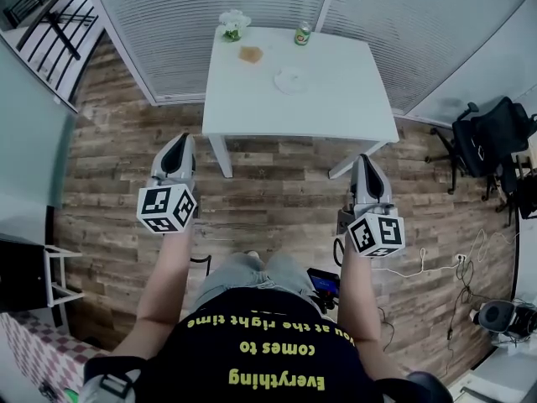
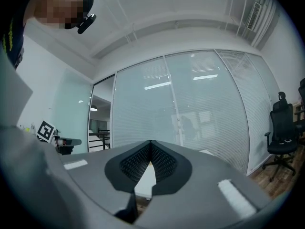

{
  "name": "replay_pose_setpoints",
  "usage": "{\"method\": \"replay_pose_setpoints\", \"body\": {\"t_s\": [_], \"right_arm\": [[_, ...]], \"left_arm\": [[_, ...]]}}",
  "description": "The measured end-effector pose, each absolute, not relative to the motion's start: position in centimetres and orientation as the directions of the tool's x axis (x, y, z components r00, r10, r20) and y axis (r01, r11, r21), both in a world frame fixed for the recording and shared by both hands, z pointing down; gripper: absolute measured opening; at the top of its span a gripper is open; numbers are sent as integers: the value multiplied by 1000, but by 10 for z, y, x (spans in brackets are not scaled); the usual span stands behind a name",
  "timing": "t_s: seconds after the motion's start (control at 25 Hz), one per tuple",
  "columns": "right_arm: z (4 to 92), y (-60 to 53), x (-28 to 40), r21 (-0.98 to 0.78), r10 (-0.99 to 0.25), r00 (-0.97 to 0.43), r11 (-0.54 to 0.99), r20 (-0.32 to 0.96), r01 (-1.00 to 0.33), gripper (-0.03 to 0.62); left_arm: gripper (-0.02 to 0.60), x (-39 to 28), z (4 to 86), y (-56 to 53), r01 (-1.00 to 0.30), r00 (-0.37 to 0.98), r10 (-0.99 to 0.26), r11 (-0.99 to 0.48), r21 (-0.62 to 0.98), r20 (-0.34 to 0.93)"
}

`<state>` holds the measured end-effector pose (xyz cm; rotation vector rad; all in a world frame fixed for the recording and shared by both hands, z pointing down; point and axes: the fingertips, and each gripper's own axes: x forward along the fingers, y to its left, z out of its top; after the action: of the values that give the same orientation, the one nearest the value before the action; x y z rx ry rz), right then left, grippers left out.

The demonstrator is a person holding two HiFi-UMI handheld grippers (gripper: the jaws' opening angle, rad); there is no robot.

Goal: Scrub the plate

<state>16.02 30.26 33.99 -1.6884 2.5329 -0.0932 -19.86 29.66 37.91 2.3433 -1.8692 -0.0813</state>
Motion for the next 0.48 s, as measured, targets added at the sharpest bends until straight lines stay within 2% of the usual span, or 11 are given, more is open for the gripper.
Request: {"method": "replay_pose_setpoints", "body": {"t_s": [0.48], "right_arm": [[340, 286, 151, -163, -915, -400, 404, -62, -900, 6]], "left_arm": [[2, -211, 387, 299, -968, 206, -977, -194, 158, 61]]}}
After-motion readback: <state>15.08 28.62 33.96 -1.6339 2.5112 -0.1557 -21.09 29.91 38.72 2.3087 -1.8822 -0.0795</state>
